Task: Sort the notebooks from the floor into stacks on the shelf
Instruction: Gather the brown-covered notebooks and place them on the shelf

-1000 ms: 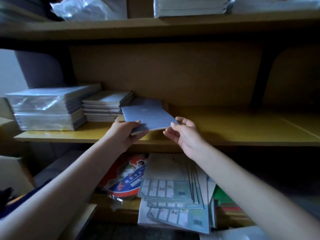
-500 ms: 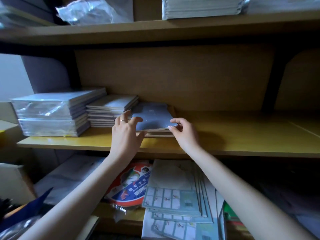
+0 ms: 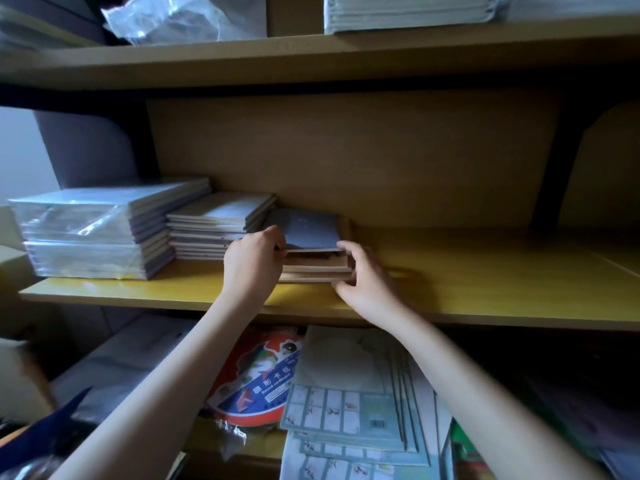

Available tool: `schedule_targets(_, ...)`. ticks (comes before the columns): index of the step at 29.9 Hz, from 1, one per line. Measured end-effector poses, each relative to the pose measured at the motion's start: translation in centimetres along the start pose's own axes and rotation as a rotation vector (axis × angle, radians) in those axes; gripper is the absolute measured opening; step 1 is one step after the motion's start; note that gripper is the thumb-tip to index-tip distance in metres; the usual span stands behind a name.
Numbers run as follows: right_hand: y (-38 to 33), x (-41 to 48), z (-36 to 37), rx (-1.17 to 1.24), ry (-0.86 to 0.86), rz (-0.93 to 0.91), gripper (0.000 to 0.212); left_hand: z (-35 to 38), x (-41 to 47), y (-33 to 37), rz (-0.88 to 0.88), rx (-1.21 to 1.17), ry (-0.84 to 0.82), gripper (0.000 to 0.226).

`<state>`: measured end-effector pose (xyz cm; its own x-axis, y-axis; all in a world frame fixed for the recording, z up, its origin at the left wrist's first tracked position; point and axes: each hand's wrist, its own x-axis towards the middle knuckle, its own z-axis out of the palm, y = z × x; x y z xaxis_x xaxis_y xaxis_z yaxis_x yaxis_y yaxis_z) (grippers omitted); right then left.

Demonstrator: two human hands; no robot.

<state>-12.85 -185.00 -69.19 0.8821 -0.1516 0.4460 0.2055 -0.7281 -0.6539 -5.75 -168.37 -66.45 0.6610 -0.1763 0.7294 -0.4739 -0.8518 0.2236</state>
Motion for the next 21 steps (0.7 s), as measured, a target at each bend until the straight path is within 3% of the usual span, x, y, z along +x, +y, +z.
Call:
schedule_targets(4, 0.0, 0.0, 0.0, -0.017, -0.047, -0.037, 0.052, 0.8, -0.2, -0.1, 0.026, 0.01, 0.017, 0.013)
schedule_targets(8, -0.1, 0.0, 0.2, -0.04, -0.062, -0.028, 0.053, 1.6, -1.1, -0.5, 0.39, -0.01, 0.085, 0.022)
schedule_targets(10, -0.1, 0.1, 0.1, -0.019, -0.054, -0.015, 0.051, 1.7, -0.9, -0.6, 0.462, 0.041, 0.027, 0.033)
schedule_targets(18, 0.3, 0.2, 0.0, 0.035, -0.025, -0.008, 0.046, 2.9, -0.5, -1.2, 0.158, 0.05, -0.281, 0.062)
schedule_targets(21, 0.2, 0.2, 0.1, 0.014, -0.018, -0.009, 0.046, 3.0, -0.1, -1.2, 0.128, 0.082, -0.307, 0.069)
